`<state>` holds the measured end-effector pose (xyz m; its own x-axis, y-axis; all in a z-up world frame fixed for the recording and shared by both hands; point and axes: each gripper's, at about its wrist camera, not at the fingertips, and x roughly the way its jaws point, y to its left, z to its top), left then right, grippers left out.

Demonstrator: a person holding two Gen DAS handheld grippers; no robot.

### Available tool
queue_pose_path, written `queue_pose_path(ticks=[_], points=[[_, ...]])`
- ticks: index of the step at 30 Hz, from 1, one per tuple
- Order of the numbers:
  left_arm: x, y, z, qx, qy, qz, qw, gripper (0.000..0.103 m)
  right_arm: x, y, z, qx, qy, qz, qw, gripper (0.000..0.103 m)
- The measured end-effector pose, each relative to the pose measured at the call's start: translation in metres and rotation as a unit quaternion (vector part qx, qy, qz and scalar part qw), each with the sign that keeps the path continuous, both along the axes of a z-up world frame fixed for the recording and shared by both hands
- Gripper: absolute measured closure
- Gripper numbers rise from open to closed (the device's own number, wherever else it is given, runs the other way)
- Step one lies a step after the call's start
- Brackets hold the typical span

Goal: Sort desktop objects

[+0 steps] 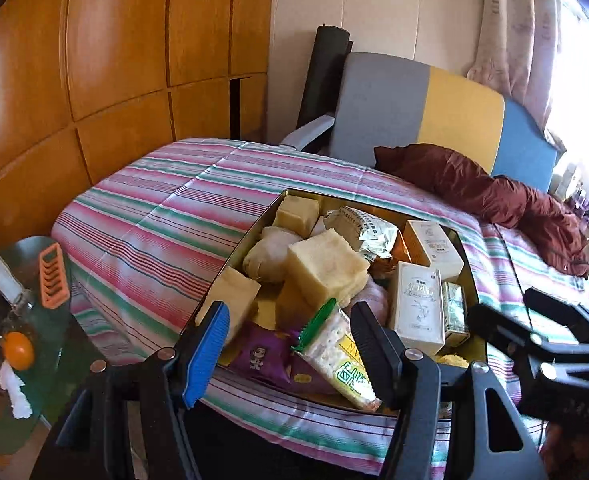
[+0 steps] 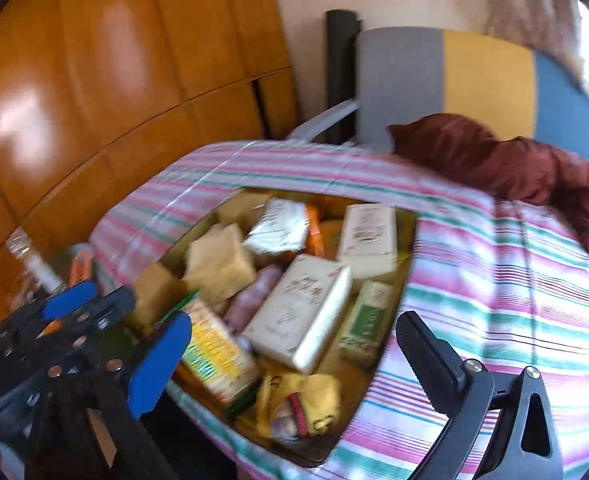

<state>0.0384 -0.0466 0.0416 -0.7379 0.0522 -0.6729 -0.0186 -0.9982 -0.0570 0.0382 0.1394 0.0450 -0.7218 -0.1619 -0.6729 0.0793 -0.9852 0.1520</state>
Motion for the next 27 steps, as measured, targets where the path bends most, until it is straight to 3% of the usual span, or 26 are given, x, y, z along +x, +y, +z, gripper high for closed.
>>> queue_pose_path(ticks=[5, 9, 21, 27], points=[[0.005, 0.009, 0.003, -0.026, -0.007, 0.000, 0.9996, 0.040, -0.005, -0.003, -0.002, 0.038, -0.010, -0.044, 0.998, 0.000], [0.008, 0.014, 0.002, -0.042, -0.016, -0.002, 0.9990, 0.041, -0.005, -0.002, -0.007, 0.028, -0.021, -0.052, 0.998, 0.000], [0.001, 0.010, -0.008, -0.032, -0.049, 0.010, 0.9982, 0.042, -0.005, -0.003, -0.018, 0.019, -0.032, -0.049, 0.998, 0.000], [0.002, 0.009, -0.010, -0.039, -0.044, 0.024, 0.9980, 0.044, -0.005, -0.003, -0.020, 0.014, -0.035, -0.045, 0.998, 0.000]])
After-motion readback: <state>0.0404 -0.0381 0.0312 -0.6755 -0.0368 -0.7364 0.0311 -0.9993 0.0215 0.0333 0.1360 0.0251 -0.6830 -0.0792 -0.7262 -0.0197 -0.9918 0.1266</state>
